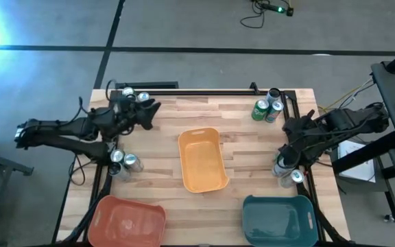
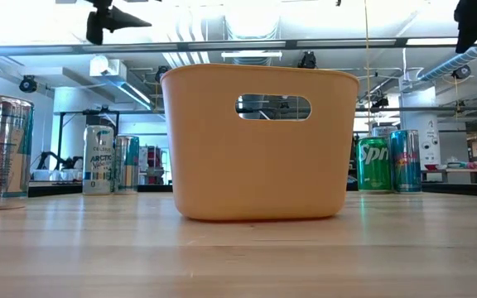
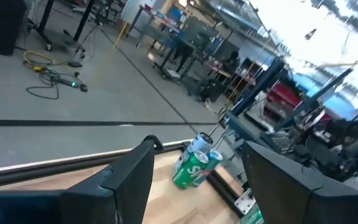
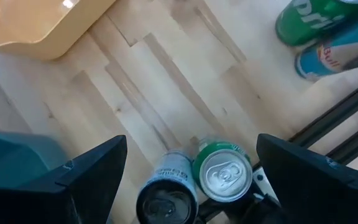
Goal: Sort soda cans
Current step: Put the bottom left blue soda can into the yellow bin
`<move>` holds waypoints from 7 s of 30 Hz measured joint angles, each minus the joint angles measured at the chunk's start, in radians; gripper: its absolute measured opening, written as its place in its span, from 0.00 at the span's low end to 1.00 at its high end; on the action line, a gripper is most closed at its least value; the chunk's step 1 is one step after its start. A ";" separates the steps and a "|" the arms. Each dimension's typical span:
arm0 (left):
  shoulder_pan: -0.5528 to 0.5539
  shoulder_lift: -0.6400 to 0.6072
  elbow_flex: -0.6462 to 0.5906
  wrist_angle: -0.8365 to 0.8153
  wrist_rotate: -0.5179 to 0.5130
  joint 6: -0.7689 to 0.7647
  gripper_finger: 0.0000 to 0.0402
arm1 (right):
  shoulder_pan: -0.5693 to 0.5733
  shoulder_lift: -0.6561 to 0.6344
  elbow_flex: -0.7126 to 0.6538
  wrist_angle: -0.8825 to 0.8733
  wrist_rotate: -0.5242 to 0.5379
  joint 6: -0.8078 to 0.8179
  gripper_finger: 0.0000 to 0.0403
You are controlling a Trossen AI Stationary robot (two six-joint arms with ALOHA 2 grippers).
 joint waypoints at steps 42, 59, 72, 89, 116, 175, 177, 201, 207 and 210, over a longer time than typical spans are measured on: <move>-0.101 0.431 0.297 -1.424 0.649 -0.116 0.74 | 0.000 0.196 -0.003 0.072 0.081 0.128 0.88; -0.101 0.482 0.208 -1.416 0.734 -0.111 0.77 | 0.000 0.197 -0.003 0.112 0.078 0.163 0.88; -0.102 0.527 0.208 -1.395 0.809 -0.013 0.69 | 0.000 0.197 -0.003 0.121 0.070 0.155 0.88; -0.102 0.565 0.208 -1.425 0.854 0.070 0.65 | 0.000 0.197 -0.003 0.122 0.070 0.141 0.88; -0.102 0.669 0.899 -1.559 0.691 0.059 0.54 | 0.000 0.189 0.061 0.120 0.143 0.037 0.83; -0.023 0.812 1.139 -1.558 0.793 0.199 0.54 | 0.000 0.191 0.058 0.184 0.158 -0.025 0.88; -0.023 0.752 1.025 -1.559 0.817 0.181 0.54 | 0.000 0.191 0.057 0.198 0.158 -0.030 0.88; -0.023 0.561 0.323 -1.529 0.845 0.121 0.57 | 0.027 0.533 0.168 0.400 0.132 -0.492 0.87; -0.023 0.559 0.289 -1.458 0.846 0.132 0.58 | 0.073 0.589 0.243 0.537 0.045 -0.703 0.87; -0.023 0.566 0.267 -1.449 0.846 0.132 0.58 | 0.092 0.616 0.244 0.564 0.040 -0.747 0.87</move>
